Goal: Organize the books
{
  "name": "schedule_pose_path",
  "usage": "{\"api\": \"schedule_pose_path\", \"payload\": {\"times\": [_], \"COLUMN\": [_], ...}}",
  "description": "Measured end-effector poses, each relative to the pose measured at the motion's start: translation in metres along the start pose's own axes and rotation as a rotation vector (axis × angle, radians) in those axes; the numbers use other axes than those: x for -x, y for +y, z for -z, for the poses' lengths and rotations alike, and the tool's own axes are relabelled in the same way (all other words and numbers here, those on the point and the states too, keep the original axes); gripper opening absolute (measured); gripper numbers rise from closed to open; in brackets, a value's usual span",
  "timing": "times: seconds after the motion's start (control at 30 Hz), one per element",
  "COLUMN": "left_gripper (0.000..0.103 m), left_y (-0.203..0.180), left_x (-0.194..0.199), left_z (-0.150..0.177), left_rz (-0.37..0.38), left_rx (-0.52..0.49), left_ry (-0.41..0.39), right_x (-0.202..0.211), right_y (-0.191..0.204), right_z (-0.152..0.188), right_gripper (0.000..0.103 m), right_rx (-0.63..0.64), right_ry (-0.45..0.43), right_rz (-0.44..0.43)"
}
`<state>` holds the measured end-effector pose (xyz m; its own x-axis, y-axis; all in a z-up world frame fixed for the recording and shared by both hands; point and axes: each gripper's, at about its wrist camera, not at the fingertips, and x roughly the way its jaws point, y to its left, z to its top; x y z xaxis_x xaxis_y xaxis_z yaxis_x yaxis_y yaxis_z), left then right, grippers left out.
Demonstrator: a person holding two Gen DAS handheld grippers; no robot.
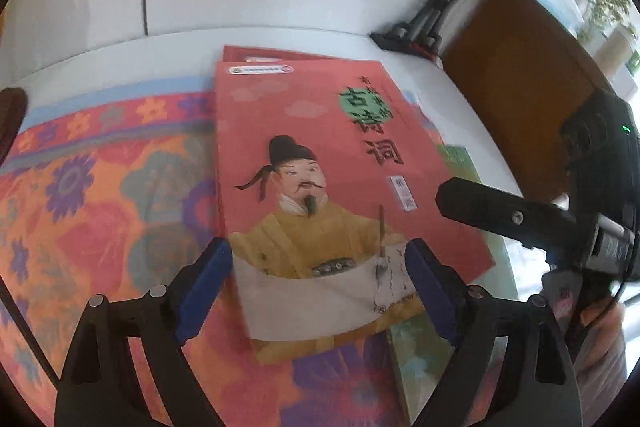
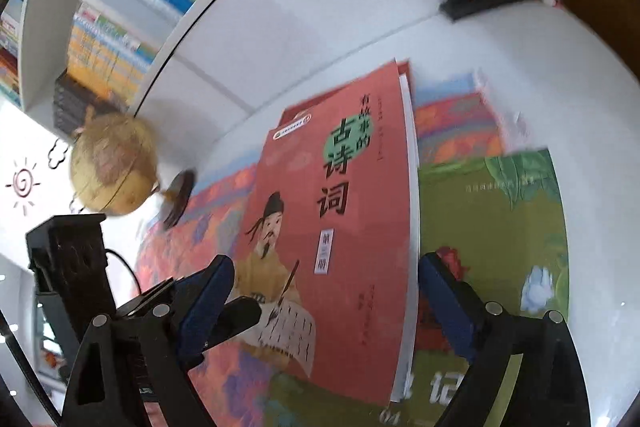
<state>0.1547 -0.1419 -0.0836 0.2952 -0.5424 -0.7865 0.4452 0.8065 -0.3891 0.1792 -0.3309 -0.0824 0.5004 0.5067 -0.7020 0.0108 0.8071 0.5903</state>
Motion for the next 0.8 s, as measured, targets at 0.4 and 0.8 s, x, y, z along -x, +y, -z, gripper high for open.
{"api": "schedule_pose_path", "payload": {"times": [0.4,0.8], "left_gripper": [0.082,0.087], "left_y": [0.052,0.074], "left_x": [0.041,0.018], "left_z": [0.033,0.004], "left_rz": [-0.146,-0.151], "left_rx": [0.037,0.086], "left_ry": [0.045,0.07], "right_x": [0.013,-0.059], "right_y": [0.01,0.051], "right_z": [0.059,0.023], "right_gripper": [0.086,0.1], "right_rx": [-0.063,-0.1], "right_ry": [0.022,0.095], "right_rz": [-0.062,-0.242]}}
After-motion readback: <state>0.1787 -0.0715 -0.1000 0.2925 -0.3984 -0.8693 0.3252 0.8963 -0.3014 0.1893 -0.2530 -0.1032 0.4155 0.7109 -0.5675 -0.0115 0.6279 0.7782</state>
